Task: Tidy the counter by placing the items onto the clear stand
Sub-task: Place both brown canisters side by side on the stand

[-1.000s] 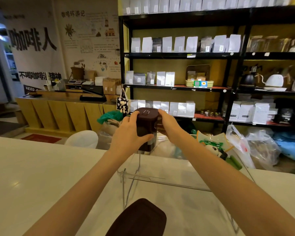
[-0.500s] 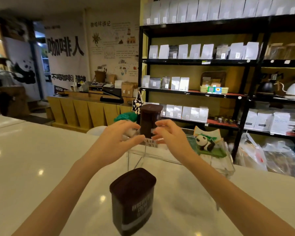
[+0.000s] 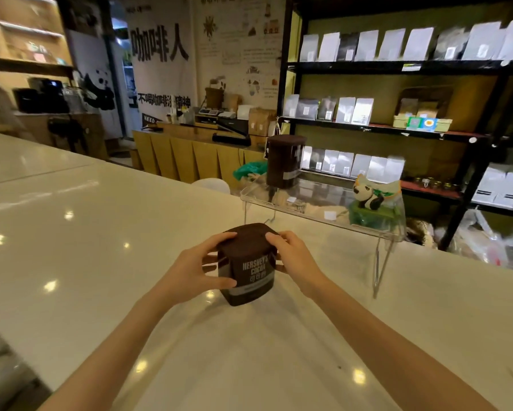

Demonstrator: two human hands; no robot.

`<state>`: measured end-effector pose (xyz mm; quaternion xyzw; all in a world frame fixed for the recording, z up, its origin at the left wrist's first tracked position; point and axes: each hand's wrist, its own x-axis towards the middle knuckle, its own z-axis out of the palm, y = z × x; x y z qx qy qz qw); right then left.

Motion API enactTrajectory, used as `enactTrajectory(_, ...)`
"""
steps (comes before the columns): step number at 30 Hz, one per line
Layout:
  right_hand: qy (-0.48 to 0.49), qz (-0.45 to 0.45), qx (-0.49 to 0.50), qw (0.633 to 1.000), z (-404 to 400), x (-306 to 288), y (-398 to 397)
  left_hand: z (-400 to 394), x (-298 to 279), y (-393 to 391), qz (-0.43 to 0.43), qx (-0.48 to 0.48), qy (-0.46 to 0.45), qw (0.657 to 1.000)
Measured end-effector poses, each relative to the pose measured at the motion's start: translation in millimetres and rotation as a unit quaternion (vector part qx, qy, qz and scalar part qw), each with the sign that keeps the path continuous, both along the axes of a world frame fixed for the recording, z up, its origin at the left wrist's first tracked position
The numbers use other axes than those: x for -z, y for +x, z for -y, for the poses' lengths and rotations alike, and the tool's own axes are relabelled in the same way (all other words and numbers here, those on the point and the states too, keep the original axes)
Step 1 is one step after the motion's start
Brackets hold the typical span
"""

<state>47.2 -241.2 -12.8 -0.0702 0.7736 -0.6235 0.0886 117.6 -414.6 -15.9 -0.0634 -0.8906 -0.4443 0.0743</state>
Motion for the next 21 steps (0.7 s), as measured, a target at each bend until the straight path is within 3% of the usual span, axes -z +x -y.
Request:
enactTrajectory(11,0.006,-0.042,0.018,0.999,1,-9,3,-9,-4,5,-0.041,-0.047,-0.001,0.998)
enactTrajectory(21,-0.039,-0.114,-0.015,0.993,-15,-77,-3,-23,-85,8,-0.124,-0.042,-0.075,0.989)
